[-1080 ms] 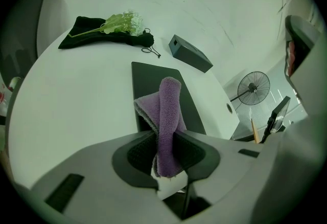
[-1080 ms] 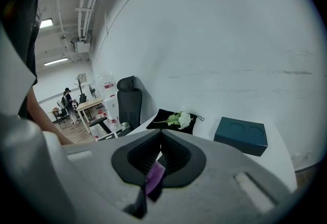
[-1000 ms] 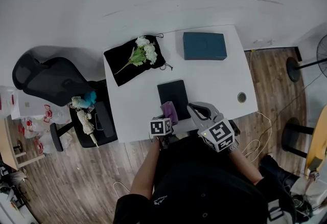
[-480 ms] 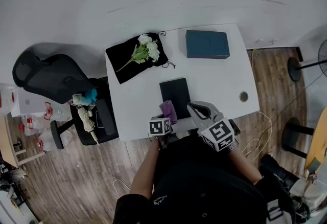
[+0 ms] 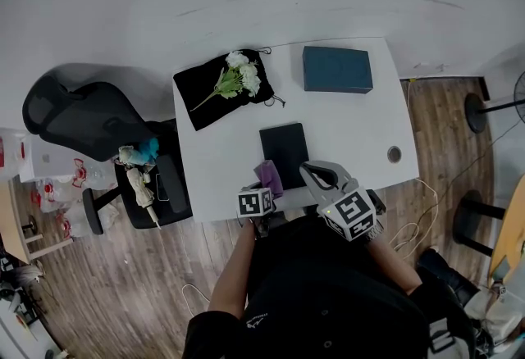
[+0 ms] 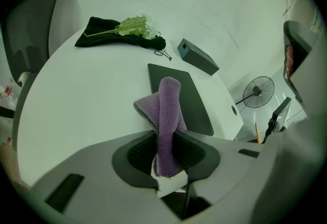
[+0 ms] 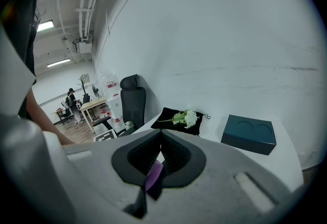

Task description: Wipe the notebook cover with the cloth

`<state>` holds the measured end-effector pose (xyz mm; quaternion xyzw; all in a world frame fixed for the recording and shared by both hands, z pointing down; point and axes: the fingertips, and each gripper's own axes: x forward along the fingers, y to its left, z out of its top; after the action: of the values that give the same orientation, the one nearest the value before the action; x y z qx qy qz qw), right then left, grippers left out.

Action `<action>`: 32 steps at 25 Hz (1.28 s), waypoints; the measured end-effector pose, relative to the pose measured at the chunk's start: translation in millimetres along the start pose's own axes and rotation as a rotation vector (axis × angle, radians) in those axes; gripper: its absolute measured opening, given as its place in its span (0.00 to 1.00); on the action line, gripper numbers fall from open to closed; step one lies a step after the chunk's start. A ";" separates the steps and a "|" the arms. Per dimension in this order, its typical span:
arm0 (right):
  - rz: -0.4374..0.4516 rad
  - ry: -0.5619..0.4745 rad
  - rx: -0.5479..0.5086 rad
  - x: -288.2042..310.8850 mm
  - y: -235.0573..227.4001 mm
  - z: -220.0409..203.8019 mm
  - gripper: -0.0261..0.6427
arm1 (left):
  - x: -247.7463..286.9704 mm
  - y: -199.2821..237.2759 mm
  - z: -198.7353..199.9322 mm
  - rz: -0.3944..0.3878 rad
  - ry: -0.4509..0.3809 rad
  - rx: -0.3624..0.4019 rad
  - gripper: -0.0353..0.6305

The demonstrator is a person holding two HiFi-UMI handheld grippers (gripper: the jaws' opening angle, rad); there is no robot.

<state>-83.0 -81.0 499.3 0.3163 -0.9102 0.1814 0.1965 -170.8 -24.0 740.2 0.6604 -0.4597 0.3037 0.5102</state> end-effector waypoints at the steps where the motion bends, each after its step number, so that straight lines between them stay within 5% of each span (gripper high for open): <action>1: 0.002 0.000 -0.001 0.4 0.4 0.2 0.05 | -0.8 1.4 -0.4 0.004 -0.002 -0.002 0.20; 15: 0.017 0.004 -0.013 2.1 2.2 0.0 0.05 | -14.3 16.5 -1.8 0.074 -0.035 -0.042 0.19; 25: 0.006 0.005 0.011 -1.3 -3.5 -3.0 0.05 | -61.0 10.4 36.7 0.114 -0.218 0.069 0.18; 32: -0.023 0.010 0.026 -3.8 -10.3 -5.7 0.05 | -104.3 -21.7 68.8 0.072 -0.396 0.135 0.18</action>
<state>-72.1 -84.1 504.5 0.3286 -0.9031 0.1923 0.1989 -196.6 -57.3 620.5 0.7230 -0.5530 0.2161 0.3532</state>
